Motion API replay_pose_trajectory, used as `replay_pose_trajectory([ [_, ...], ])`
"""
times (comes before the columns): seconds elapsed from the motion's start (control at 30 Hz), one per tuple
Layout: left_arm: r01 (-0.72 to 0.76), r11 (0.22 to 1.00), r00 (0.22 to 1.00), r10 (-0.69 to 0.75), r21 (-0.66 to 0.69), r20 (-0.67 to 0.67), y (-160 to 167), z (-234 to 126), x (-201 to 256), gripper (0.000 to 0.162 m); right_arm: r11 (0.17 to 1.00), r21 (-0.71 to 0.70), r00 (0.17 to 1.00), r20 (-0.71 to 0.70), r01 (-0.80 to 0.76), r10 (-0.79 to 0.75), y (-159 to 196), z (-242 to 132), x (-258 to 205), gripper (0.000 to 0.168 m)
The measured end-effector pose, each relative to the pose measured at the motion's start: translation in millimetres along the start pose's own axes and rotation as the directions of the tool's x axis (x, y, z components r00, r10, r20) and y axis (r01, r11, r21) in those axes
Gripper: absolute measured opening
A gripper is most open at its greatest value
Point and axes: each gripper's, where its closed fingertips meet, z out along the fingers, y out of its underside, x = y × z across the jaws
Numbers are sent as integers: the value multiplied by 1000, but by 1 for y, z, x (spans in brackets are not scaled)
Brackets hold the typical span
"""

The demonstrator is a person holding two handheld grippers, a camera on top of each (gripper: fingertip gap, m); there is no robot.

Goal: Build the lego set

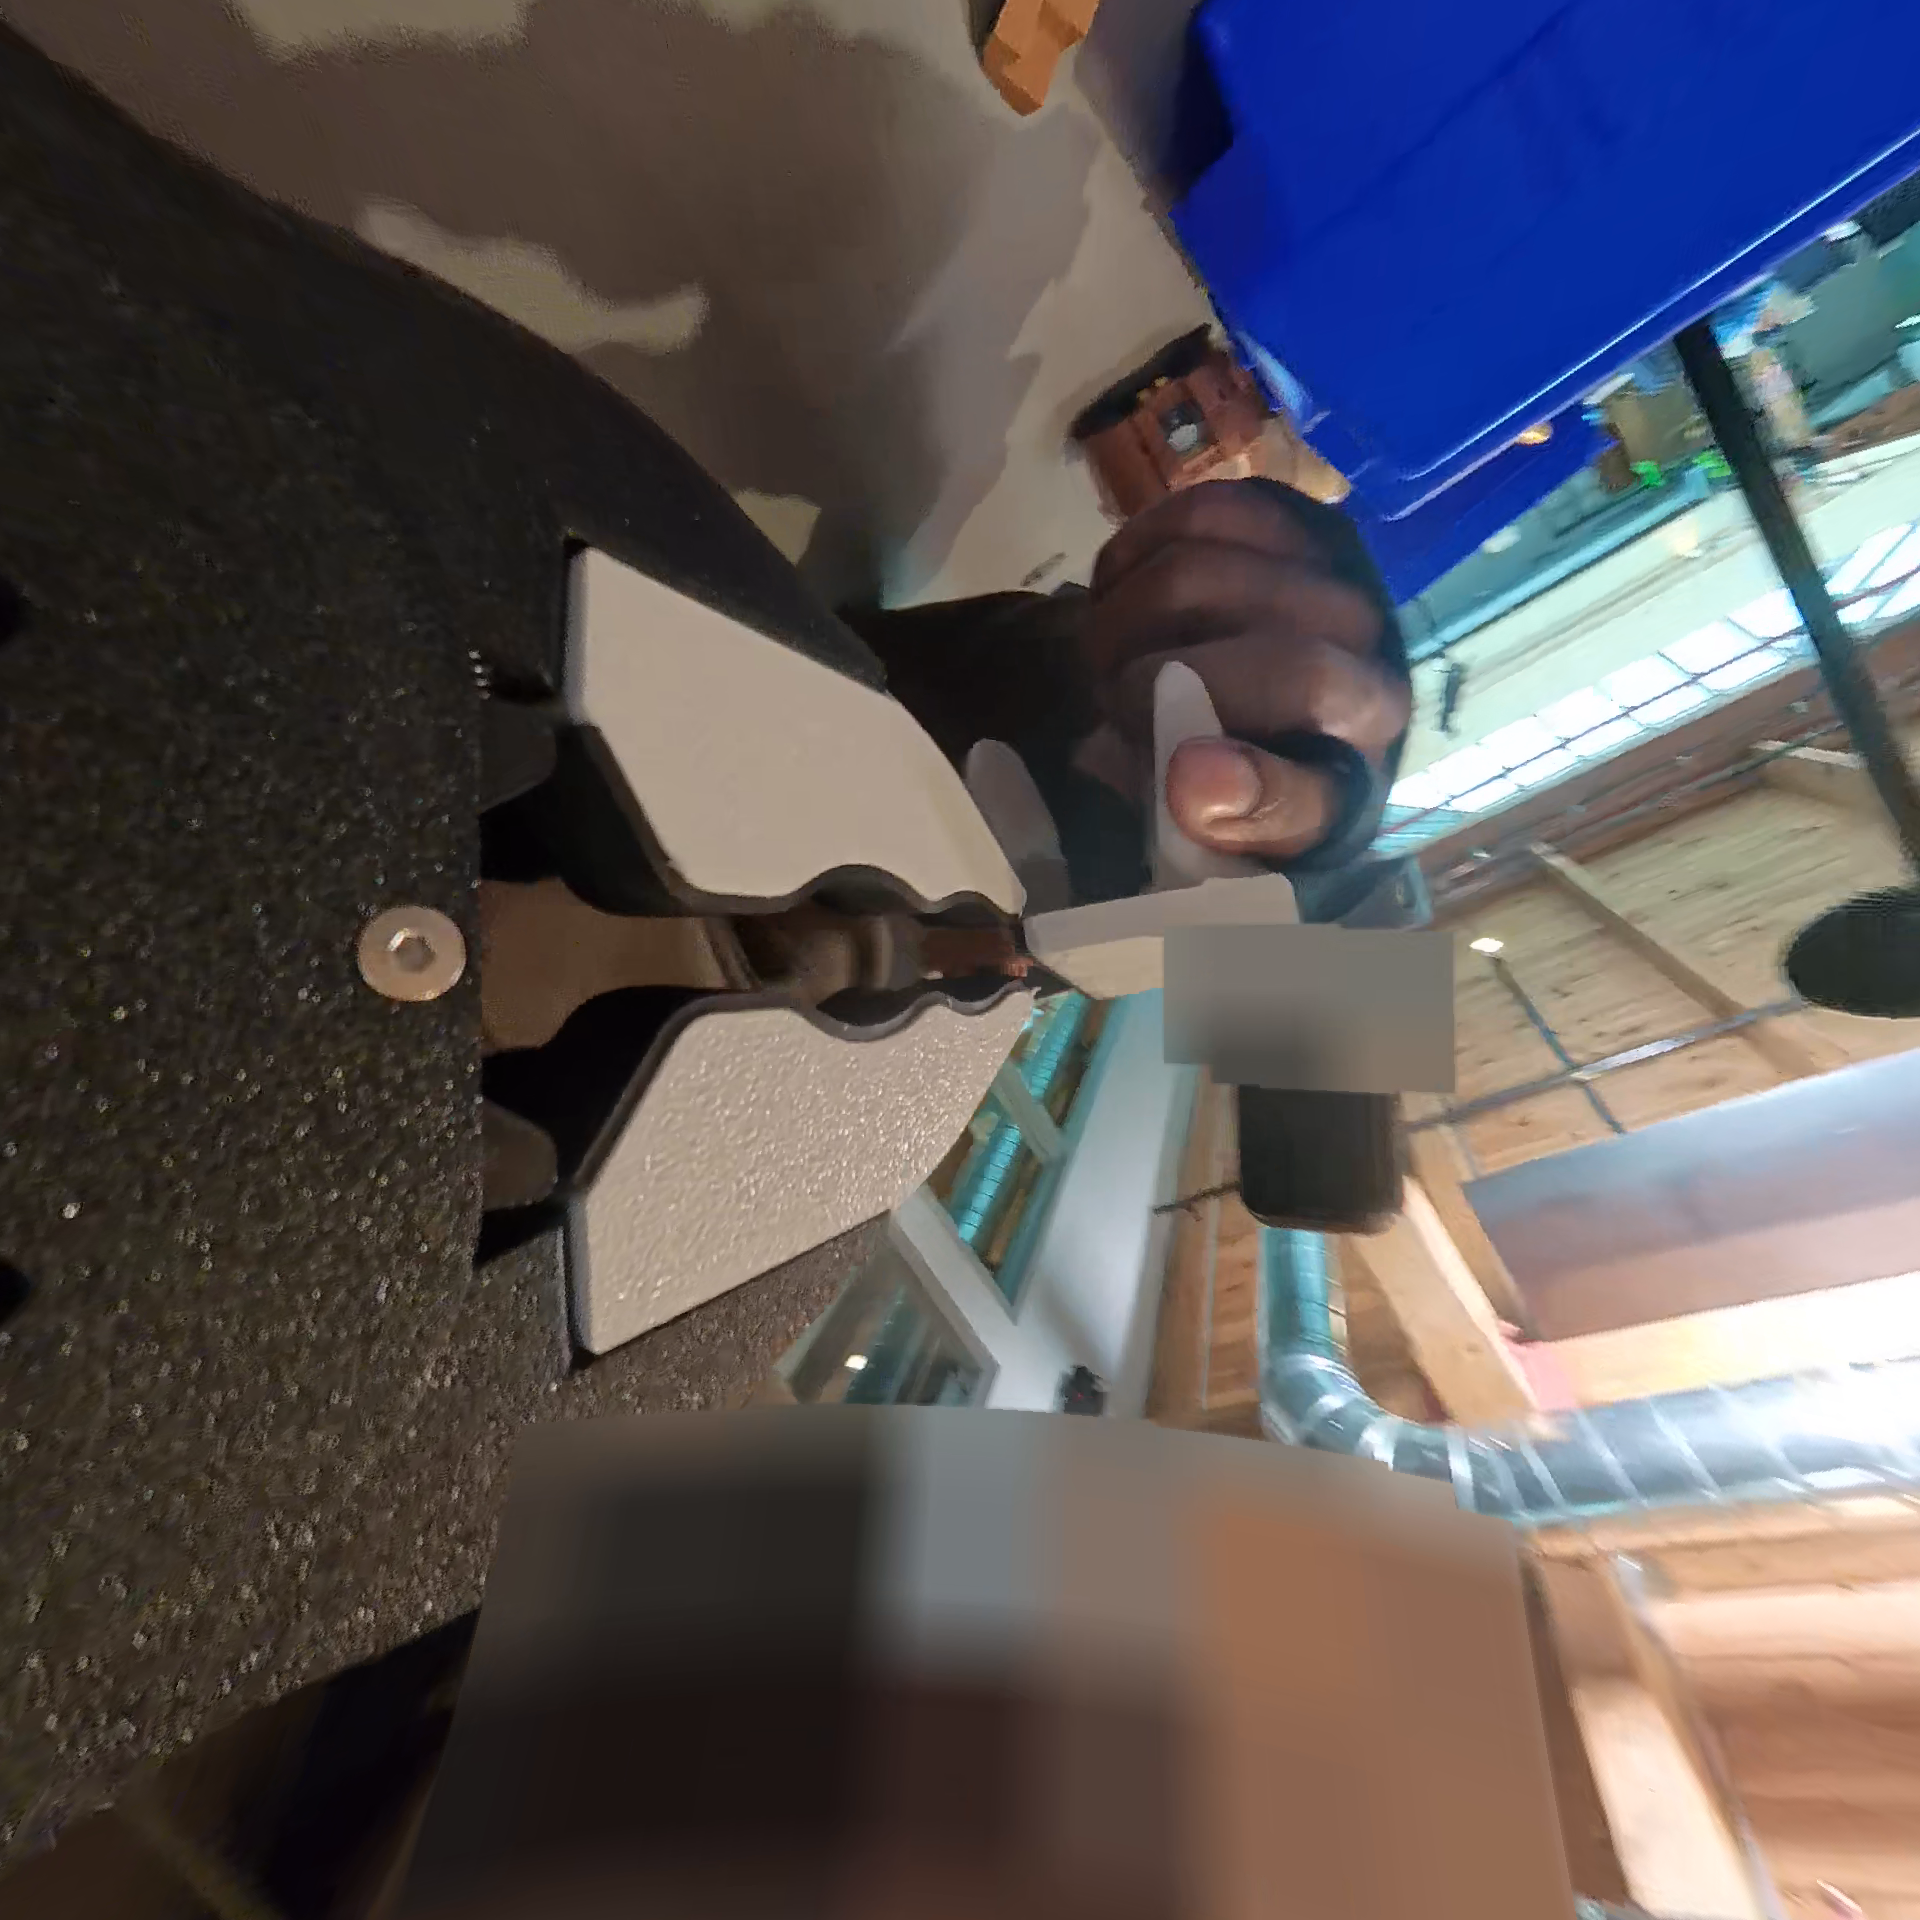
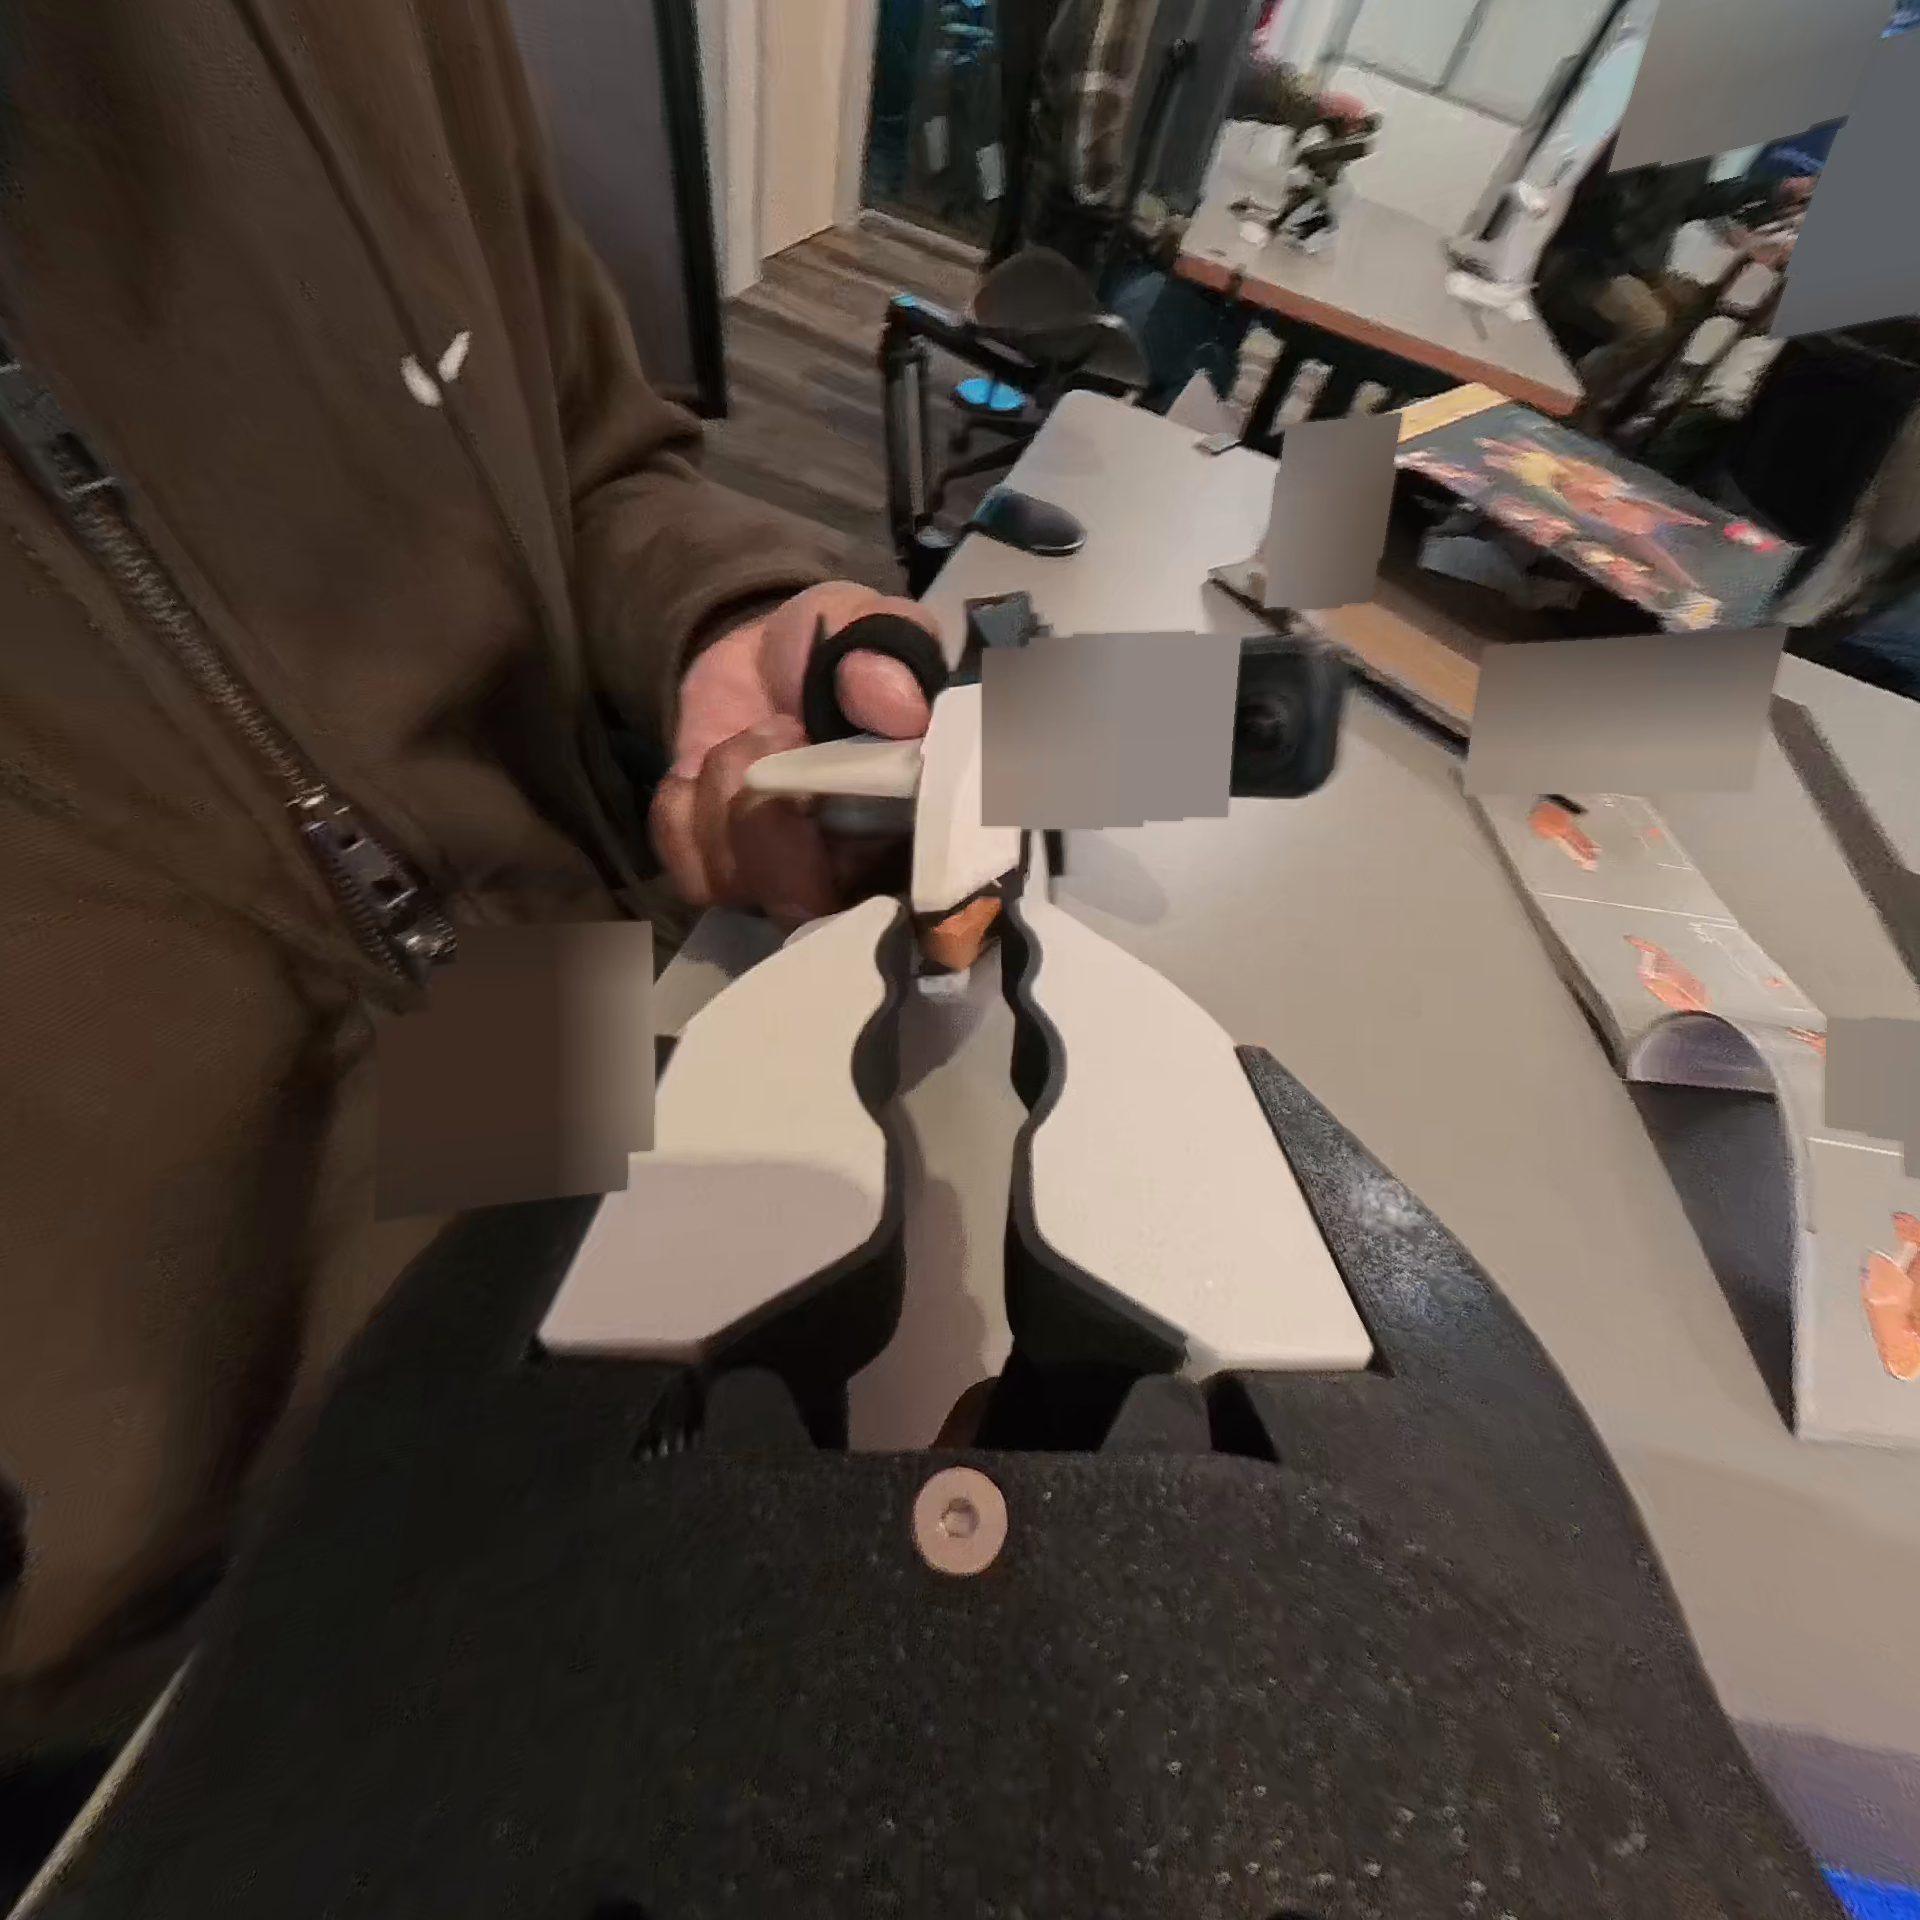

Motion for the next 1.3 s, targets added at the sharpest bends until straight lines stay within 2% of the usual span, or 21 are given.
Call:
replay_pose_trajectory([
  [0.1,34,979,998,-21,203,-66,-24,-9,6,8,998,59,977,-214,12,1,-5,-1,19,29],
  [0.17,48,950,997,-25,308,-78,-35,-16,5,8,994,80,913,-407,69,-31,-6,-4,31,30],
  [0.37,61,890,995,-20,453,-95,-43,-17,4,8,987,-35,721,-679,156,-138,-1,4,38,29],
  [0.47,63,867,996,-20,494,-92,-44,-18,3,8,989,-33,683,-719,147,-126,-4,4,39,26],
  [0.83,62,881,998,-49,469,-40,-36,-14,-6,8,989,-77,710,-689,124,-143,5,5,37,24],
  [0.97,-14,934,1000,6,358,22,-30,-11,-6,11,993,-53,747,-655,104,-114,6,1,33,22],
  [1.07,-177,956,979,146,235,146,-34,-21,-2,30,997,-25,781,-620,70,-70,9,-8,28,22],
  [1.13,-347,934,903,309,85,299,-43,-37,-6,39,1000,-11,822,-568,20,-23,17,-12,22,22],
  [1.17,-446,894,816,427,-46,389,-48,-47,-13,42,1000,-7,838,-545,-8,3,21,-14,19,22],
  [1.23,-549,726,521,684,-413,510,-57,-74,-40,45,997,-2,869,-490,-75,65,31,-16,16,22],
  [1.27,-520,629,377,776,-578,505,-61,-88,-54,51,994,2,879,-467,-106,95,35,-15,15,22],
  [1.3,-456,535,287,845,-711,451,-60,-98,-65,52,991,6,886,-449,-130,119,38,-15,15,22],
])
